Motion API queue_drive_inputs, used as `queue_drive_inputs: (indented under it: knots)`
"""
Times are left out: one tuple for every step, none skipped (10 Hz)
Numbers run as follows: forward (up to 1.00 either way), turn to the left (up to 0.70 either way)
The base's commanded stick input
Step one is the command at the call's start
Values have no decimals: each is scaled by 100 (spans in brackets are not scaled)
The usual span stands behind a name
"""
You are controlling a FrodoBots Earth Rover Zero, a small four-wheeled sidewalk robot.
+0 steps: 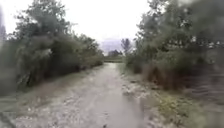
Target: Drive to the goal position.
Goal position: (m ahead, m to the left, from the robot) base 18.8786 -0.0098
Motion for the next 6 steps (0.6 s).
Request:
queue_drive_inputs:
  knots:
    - [68, 0]
    - [68, 0]
    - [68, 0]
    - [68, 0]
    - [68, 0]
    - [68, 0]
